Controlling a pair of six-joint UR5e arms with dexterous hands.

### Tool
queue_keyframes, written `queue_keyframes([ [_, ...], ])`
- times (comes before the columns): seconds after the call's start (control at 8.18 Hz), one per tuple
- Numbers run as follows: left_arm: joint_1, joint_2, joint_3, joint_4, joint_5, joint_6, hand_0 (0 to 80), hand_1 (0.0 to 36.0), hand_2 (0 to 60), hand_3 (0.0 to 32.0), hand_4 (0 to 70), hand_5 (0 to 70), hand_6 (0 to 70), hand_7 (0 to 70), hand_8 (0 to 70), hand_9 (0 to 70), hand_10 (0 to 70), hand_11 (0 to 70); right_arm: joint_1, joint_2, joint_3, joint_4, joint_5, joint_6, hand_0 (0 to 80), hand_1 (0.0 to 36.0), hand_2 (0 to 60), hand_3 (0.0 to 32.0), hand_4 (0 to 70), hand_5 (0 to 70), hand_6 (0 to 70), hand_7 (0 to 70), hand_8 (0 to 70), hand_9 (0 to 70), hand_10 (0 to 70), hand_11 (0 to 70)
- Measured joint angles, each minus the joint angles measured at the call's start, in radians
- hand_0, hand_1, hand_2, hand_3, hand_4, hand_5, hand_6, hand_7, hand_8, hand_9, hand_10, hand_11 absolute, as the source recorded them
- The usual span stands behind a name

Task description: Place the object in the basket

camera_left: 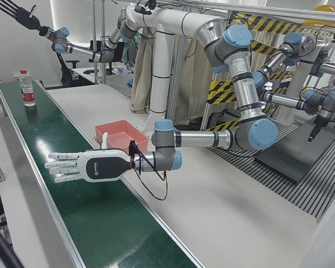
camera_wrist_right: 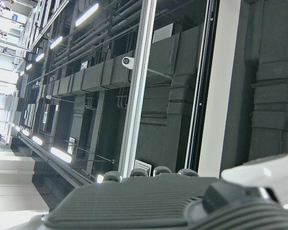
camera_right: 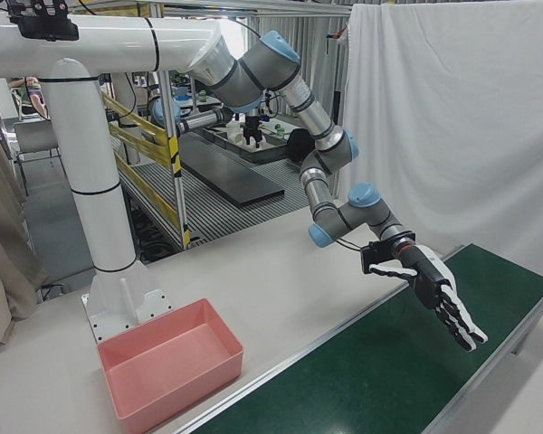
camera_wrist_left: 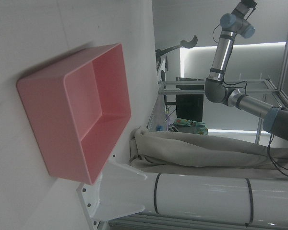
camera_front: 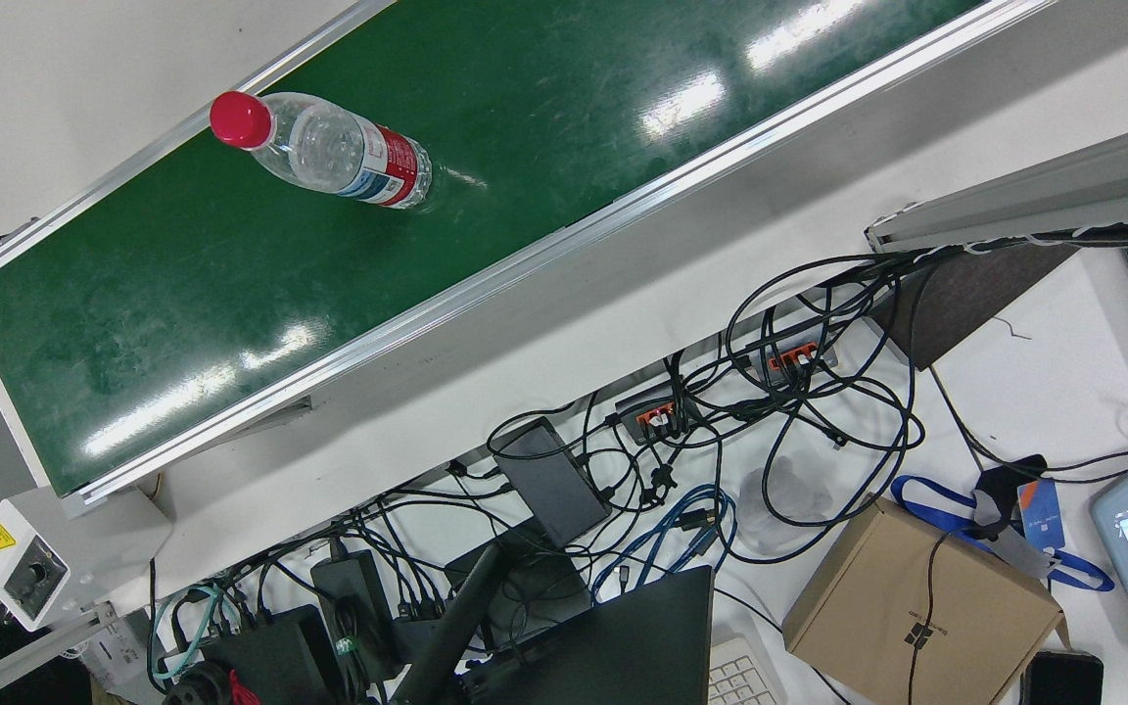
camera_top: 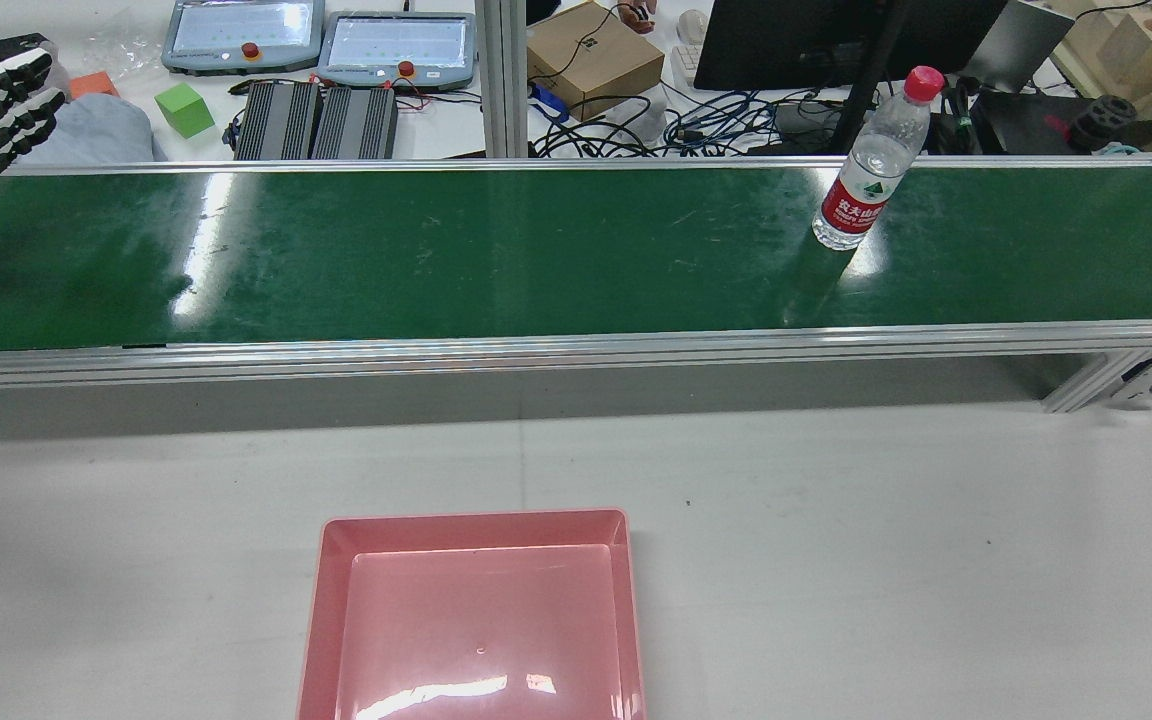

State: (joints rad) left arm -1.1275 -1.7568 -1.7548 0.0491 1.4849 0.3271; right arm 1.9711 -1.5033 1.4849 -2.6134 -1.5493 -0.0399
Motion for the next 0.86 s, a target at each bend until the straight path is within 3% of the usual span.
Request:
queue_keyframes([
  [0.37, 0.0, 0.0, 0.0, 0.0, 0.0, 0.0, 49.1, 0.0, 0.0, 3.4, 0.4, 9.2, 0.0, 0.0, 3.1, 2.4, 0.9, 2.1, -0.001, 0.0, 0.0, 0.0, 0.0, 0.0, 0.0, 0.0, 0.0, 0.0, 0.0, 0.0, 0.0, 0.0, 0.0, 0.0, 0.0, 0.0],
  [0.86, 0.0, 0.0, 0.0, 0.0, 0.0, 0.0, 49.2, 0.0, 0.0, 3.0, 0.5, 9.7, 0.0, 0.0, 3.6, 3.1, 0.9, 2.1, -0.001, 0.0, 0.0, 0.001, 0.0, 0.0, 0.0, 0.0, 0.0, 0.0, 0.0, 0.0, 0.0, 0.0, 0.0, 0.0, 0.0, 0.0],
])
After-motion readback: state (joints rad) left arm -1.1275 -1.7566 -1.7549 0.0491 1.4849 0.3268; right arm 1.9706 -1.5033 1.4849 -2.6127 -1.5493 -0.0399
